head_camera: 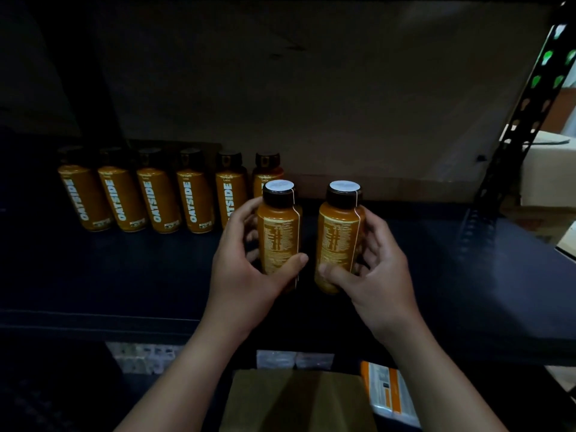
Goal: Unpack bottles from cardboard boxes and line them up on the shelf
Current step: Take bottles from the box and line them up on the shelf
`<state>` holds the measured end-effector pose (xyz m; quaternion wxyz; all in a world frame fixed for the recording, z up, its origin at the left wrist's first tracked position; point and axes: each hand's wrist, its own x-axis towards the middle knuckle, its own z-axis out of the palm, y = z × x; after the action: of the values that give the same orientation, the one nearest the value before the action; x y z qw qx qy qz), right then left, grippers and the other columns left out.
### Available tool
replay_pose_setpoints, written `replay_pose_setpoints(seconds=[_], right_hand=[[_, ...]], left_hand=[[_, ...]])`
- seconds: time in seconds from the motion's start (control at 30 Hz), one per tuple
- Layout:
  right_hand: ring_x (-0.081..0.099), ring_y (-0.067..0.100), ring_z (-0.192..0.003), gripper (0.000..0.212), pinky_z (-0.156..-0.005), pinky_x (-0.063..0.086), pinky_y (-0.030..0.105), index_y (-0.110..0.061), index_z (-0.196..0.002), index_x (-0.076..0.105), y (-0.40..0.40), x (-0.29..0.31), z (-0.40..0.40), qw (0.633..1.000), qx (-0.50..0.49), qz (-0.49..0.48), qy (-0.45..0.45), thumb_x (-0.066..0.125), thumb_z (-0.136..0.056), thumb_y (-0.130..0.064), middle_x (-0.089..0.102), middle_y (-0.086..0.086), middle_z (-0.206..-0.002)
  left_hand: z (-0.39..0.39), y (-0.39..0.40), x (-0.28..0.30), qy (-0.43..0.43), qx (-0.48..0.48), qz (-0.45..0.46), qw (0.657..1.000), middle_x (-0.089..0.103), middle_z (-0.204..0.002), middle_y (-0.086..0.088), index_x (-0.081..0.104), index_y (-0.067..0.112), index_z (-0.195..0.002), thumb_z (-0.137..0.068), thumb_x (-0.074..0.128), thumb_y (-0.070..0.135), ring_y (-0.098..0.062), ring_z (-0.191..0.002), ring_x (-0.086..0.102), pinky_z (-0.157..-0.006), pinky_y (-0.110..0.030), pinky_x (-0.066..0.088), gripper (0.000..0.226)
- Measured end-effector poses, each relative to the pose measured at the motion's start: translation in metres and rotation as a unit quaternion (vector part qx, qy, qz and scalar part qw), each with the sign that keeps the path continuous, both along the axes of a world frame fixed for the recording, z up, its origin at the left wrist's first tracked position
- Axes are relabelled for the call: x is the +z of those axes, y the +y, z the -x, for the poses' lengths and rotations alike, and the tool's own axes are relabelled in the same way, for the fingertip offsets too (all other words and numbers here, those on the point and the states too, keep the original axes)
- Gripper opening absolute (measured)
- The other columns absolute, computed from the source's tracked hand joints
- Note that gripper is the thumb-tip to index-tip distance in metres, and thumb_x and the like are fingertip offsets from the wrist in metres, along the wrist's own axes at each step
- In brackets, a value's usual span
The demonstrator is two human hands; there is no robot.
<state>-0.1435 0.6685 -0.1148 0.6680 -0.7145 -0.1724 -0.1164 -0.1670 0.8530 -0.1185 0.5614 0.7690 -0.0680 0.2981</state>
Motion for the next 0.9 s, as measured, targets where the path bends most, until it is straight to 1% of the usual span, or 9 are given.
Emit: replay_pose_setpoints(seconds=[0.1, 0.17, 0.23, 0.3, 0.4, 0.5, 0.6, 0.77, 0.9], right_hand=[[0.052, -0.022, -0.109, 0.089, -0.080, 0.047, 0.002, -0.058, -0.124, 0.043, 0.002, 0.000, 0.002, 0.999, -0.029, 0.015, -0.015, 0.090, -0.069, -0.007, 0.055, -0.031, -0.121], [0.049, -0.026, -0.108, 0.093, -0.078, 0.045, 0.000, -0.059, -0.128, 0.038, 0.001, 0.001, 0.003, 1.000, -0.020, 0.021, -0.012, 0.090, -0.070, -0.006, 0.051, -0.034, -0.122], [0.048, -0.025, -0.112, 0.098, -0.080, 0.048, 0.003, -0.064, -0.128, 0.033, 0.000, 0.002, 0.002, 0.999, 0.012, 0.034, 0.001, 0.085, -0.073, 0.000, 0.049, -0.035, -0.126], [0.052, -0.018, -0.116, 0.100, -0.087, 0.054, 0.014, -0.067, -0.126, 0.032, -0.001, 0.002, 0.000, 0.999, 0.030, 0.040, 0.015, 0.079, -0.077, 0.006, 0.053, -0.030, -0.129], [0.056, -0.014, -0.115, 0.095, -0.093, 0.055, 0.018, -0.060, -0.127, 0.038, 0.000, 0.003, 0.000, 0.999, 0.020, 0.030, 0.025, 0.078, -0.076, 0.010, 0.058, -0.022, -0.128], [0.054, -0.021, -0.106, 0.090, -0.078, 0.049, 0.003, -0.048, -0.133, 0.043, 0.002, 0.001, 0.000, 0.999, -0.011, 0.033, 0.017, 0.086, -0.071, 0.002, 0.058, -0.023, -0.122], [0.055, -0.019, -0.106, 0.095, -0.075, 0.049, 0.003, -0.038, -0.141, 0.044, 0.003, -0.001, 0.000, 0.999, -0.031, 0.040, 0.011, 0.092, -0.066, -0.007, 0.057, -0.021, -0.124], [0.059, -0.010, -0.111, 0.096, -0.079, 0.053, 0.012, -0.041, -0.143, 0.039, -0.002, -0.001, -0.003, 0.998, 0.030, 0.057, 0.013, 0.081, -0.073, 0.010, 0.060, -0.015, -0.125], [0.060, -0.008, -0.110, 0.092, -0.079, 0.055, 0.015, -0.045, -0.134, 0.045, -0.002, -0.002, -0.005, 0.998, 0.006, 0.059, 0.025, 0.085, -0.069, 0.007, 0.062, -0.017, -0.121]], left_hand=[[-0.001, 0.003, 0.002, 0.030, -0.046, 0.046, 0.997, 0.055, -0.127, 0.026, 0.042, 0.058, -0.131, -0.077, 0.084, 0.006, 0.013, -0.117, 0.056, -0.089, -0.014, 0.055, 0.086], [-0.002, 0.004, 0.001, 0.041, -0.055, 0.064, 0.996, 0.056, -0.132, 0.022, 0.044, 0.055, -0.134, -0.077, 0.085, 0.009, 0.008, -0.121, 0.057, -0.095, -0.023, 0.056, 0.084], [-0.002, 0.002, 0.001, 0.038, -0.036, 0.045, 0.998, 0.052, -0.136, 0.025, 0.042, 0.054, -0.137, -0.071, 0.090, 0.027, 0.009, -0.125, 0.052, -0.096, -0.023, 0.051, 0.085], [-0.002, 0.000, 0.002, 0.035, -0.008, 0.021, 0.999, 0.052, -0.133, 0.026, 0.041, 0.051, -0.137, -0.062, 0.091, 0.040, 0.015, -0.118, 0.051, -0.089, -0.019, 0.051, 0.091], [-0.003, 0.001, 0.002, 0.033, -0.008, 0.028, 0.999, 0.059, -0.126, 0.019, 0.047, 0.039, -0.139, -0.063, 0.092, 0.033, 0.007, -0.113, 0.060, -0.086, -0.024, 0.059, 0.088], [-0.003, 0.006, 0.004, 0.064, -0.064, 0.048, 0.995, 0.062, -0.128, 0.014, 0.044, 0.038, -0.144, -0.069, 0.088, 0.023, -0.001, -0.116, 0.063, -0.091, -0.031, 0.059, 0.088], [-0.004, 0.010, 0.004, 0.086, -0.114, 0.067, 0.988, 0.066, -0.126, 0.013, 0.041, 0.036, -0.149, -0.078, 0.086, 0.013, -0.005, -0.118, 0.064, -0.098, -0.040, 0.056, 0.087], [-0.005, 0.005, 0.002, 0.078, -0.071, 0.036, 0.994, 0.059, -0.134, 0.017, 0.044, 0.043, -0.144, -0.058, 0.097, 0.046, -0.002, -0.121, 0.060, -0.096, -0.036, 0.057, 0.102], [-0.006, 0.007, 0.003, 0.085, -0.070, 0.049, 0.993, 0.063, -0.130, 0.013, 0.046, 0.040, -0.141, -0.060, 0.092, 0.038, -0.004, -0.115, 0.065, -0.096, -0.041, 0.059, 0.094]])
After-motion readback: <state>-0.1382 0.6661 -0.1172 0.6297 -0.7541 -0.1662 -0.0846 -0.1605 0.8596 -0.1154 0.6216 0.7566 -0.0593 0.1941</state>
